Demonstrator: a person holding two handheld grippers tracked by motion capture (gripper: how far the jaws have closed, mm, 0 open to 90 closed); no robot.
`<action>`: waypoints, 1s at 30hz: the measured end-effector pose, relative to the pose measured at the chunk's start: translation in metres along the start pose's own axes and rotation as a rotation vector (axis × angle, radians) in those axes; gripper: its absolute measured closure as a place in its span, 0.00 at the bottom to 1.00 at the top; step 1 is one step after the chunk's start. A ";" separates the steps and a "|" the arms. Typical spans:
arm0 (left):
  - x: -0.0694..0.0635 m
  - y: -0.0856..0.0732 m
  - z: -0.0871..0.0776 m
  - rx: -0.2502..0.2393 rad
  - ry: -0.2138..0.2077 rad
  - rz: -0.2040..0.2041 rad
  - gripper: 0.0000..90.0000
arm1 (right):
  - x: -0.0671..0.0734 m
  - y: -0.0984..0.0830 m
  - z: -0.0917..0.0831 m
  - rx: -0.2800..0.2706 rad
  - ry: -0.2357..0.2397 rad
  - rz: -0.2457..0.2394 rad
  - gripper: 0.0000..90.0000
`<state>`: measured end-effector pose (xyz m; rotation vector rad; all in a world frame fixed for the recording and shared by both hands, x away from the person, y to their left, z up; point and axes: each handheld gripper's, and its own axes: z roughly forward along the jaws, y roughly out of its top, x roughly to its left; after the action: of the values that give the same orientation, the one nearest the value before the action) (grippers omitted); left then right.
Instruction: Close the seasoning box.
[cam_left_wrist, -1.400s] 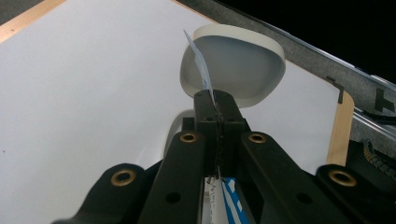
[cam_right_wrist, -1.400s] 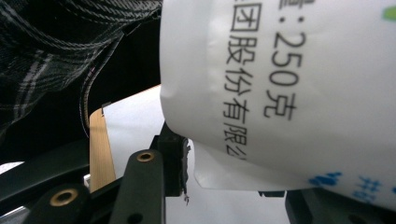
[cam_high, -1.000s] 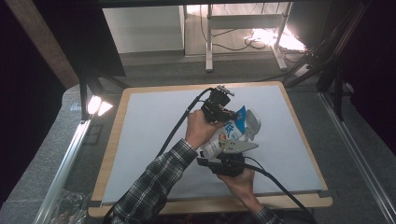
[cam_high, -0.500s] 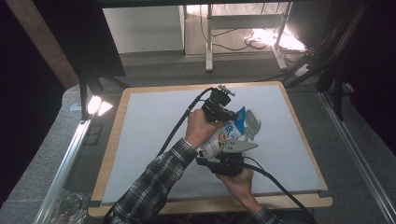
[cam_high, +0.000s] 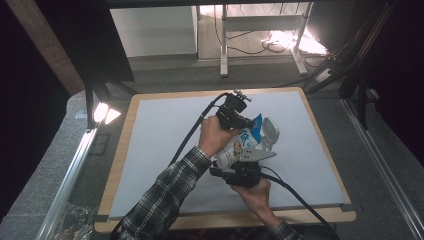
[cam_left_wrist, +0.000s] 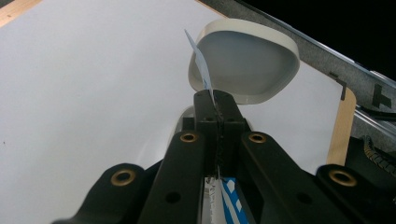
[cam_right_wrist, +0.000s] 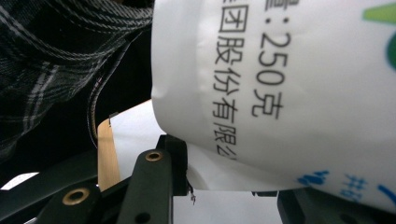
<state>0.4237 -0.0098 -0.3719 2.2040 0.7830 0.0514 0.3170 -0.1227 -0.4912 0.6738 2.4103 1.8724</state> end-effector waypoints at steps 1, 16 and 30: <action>0.000 0.000 0.000 0.001 0.001 0.000 1.00 | 0.000 0.000 0.000 0.000 0.001 0.000 0.74; 0.001 0.001 0.000 0.006 0.002 -0.003 1.00 | -0.001 0.001 0.001 -0.005 0.007 0.001 0.74; 0.001 0.002 0.000 0.014 -0.001 -0.001 1.00 | 0.001 0.001 0.000 -0.006 -0.001 -0.009 0.74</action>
<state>0.4257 -0.0103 -0.3703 2.2170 0.7855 0.0440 0.3170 -0.1223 -0.4897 0.6624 2.4017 1.8750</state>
